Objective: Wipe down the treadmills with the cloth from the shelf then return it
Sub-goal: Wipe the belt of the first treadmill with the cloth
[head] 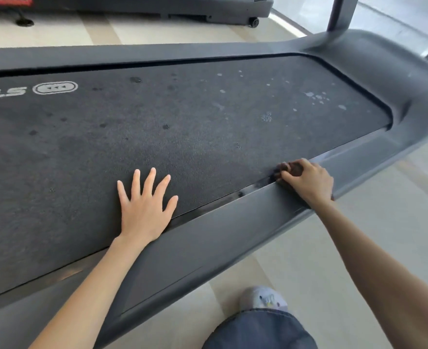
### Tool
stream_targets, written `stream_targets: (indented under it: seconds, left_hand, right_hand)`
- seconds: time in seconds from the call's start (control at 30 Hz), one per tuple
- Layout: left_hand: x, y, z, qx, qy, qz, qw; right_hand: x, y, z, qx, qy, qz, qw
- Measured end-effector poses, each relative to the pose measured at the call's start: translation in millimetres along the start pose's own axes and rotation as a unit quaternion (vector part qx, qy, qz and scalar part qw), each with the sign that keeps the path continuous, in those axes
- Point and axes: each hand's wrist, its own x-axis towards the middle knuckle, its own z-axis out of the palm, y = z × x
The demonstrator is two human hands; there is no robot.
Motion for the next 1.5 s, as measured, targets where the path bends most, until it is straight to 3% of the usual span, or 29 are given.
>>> stream_targets:
  seconds: [0.17, 0.37, 0.43, 0.6, 0.67, 0.73, 0.8, 0.9, 1.0, 1.1, 1.23, 1.5]
  left_hand:
    - [-1, -2, -3, -0.011, 0.014, 0.001, 1.000]
    - [-2, -1, -5, -0.020, 0.031, 0.003, 0.999]
    - [-3, -2, -7, -0.020, 0.029, 0.001, 0.999]
    - [-4, -2, -8, -0.009, 0.027, 0.003, 1.000]
    - [-4, -2, -6, -0.001, 0.022, -0.002, 1.000]
    - [-5, -2, -5, 0.002, 0.016, -0.002, 1.000]
    - [-5, -3, -5, 0.008, 0.016, -0.004, 1.000]
    - [-6, -3, -6, 0.007, 0.014, -0.002, 1.000]
    - [-6, -3, -6, 0.010, 0.009, -0.003, 1.000]
    - [-6, -3, -7, 0.006, 0.011, -0.005, 1.000]
    - [-4, 1, -9, -0.001, 0.007, -0.005, 1.000]
    - [-2, 2, -11, 0.005, 0.007, -0.023, 1.000]
  right_hand:
    - [-37, -78, 15, 0.003, -0.045, -0.170, 0.984]
    - [-78, -103, 25, 0.057, -0.093, -0.329, 0.938]
    - [-61, -89, 21, 0.039, -0.099, -0.315, 0.943]
    - [14, -12, -2, -0.025, -0.043, -0.096, 0.994]
    - [22, -7, -2, -0.002, -0.037, -0.073, 0.997]
    - [7, -23, 3, 0.012, -0.027, -0.112, 0.993]
    - [-19, -43, 13, 0.035, -0.027, -0.203, 0.978]
    - [-39, -60, 17, 0.066, -0.070, -0.297, 0.950]
    - [-15, -42, 12, 0.083, -0.110, -0.300, 0.944]
    - [26, -11, 9, 0.081, -0.054, -0.280, 0.955]
    - [61, -20, 17, 0.075, -0.098, -0.425, 0.896]
    - [11, -114, 59, 0.167, -0.074, -0.632, 0.753]
